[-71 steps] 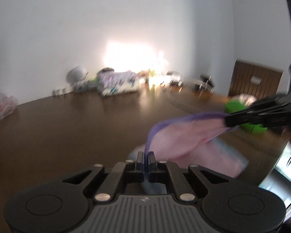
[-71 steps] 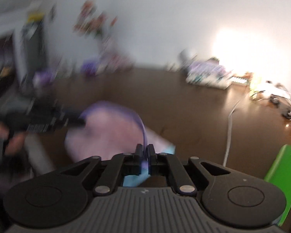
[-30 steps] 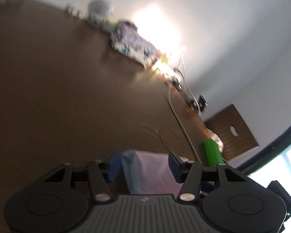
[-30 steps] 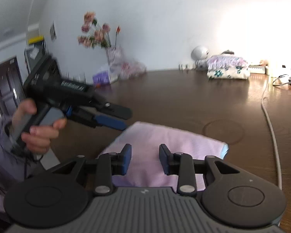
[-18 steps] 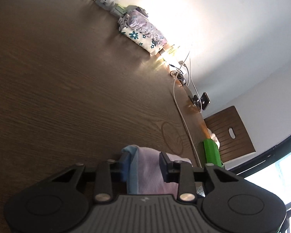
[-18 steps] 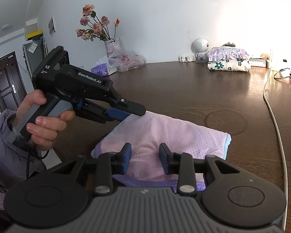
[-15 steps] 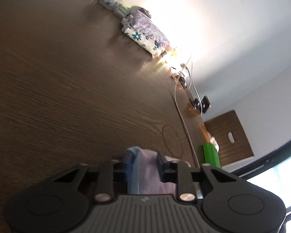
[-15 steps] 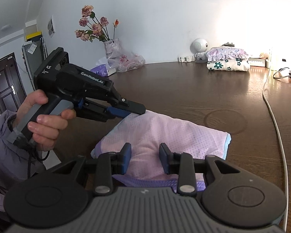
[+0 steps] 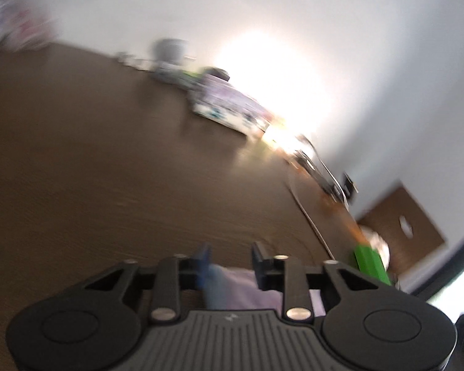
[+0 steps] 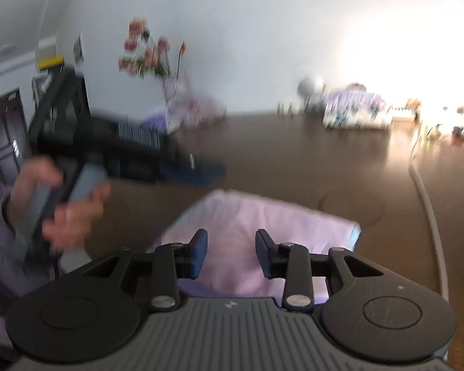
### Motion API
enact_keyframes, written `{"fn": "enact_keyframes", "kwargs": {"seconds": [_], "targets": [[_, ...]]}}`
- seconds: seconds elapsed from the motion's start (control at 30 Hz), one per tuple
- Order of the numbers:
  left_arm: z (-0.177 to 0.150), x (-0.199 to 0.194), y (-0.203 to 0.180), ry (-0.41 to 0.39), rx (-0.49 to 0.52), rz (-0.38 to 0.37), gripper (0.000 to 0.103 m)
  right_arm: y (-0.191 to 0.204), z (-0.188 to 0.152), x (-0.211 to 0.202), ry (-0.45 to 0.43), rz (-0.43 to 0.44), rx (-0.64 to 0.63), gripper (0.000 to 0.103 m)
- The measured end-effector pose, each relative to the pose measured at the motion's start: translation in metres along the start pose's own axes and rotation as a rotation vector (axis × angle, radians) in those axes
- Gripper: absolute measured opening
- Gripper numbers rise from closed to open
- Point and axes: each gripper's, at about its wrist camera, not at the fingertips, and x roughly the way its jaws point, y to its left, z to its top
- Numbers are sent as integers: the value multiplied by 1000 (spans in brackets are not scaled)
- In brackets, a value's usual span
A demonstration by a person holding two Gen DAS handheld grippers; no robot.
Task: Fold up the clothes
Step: 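Press and square the folded bundle edges with both grippers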
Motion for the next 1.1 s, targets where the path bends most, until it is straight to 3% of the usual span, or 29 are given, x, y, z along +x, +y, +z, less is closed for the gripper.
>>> {"fn": "enact_keyframes", "kwargs": {"seconds": [0.13,0.23,0.37,0.5,0.6,0.7,0.8,0.87,1.0,1.1], "targets": [[-15,8,-17,66,104,6,30,-1,5,-10,-58,-97,-45,35],[-27,11,-17,72,138,34,33,-12,4,0,-23,-103,4,35],[-36,2,-14,58,156,62,35,-13,-5,8,48,-129,-24,36],[-39,-16,-5,32,138,166,51,-21,-9,-11,30,-148,-2,48],[-45,-33,-13,11,177,112,55,-33,-5,-25,-8,-85,79,50],[-53,-50,-27,-23,242,36,77,-33,-4,-21,-9,-7,86,50],[-69,-51,-47,-88,369,63,76,-21,-9,-12,14,-8,23,50],[-77,-47,-51,-82,408,85,76,-13,-14,-6,34,-14,-16,50],[-85,-32,-46,-19,419,155,76,-8,-22,-12,57,-32,-32,51],[-82,-27,-37,-19,374,166,77,-14,-18,-26,-9,-64,13,53]]}}
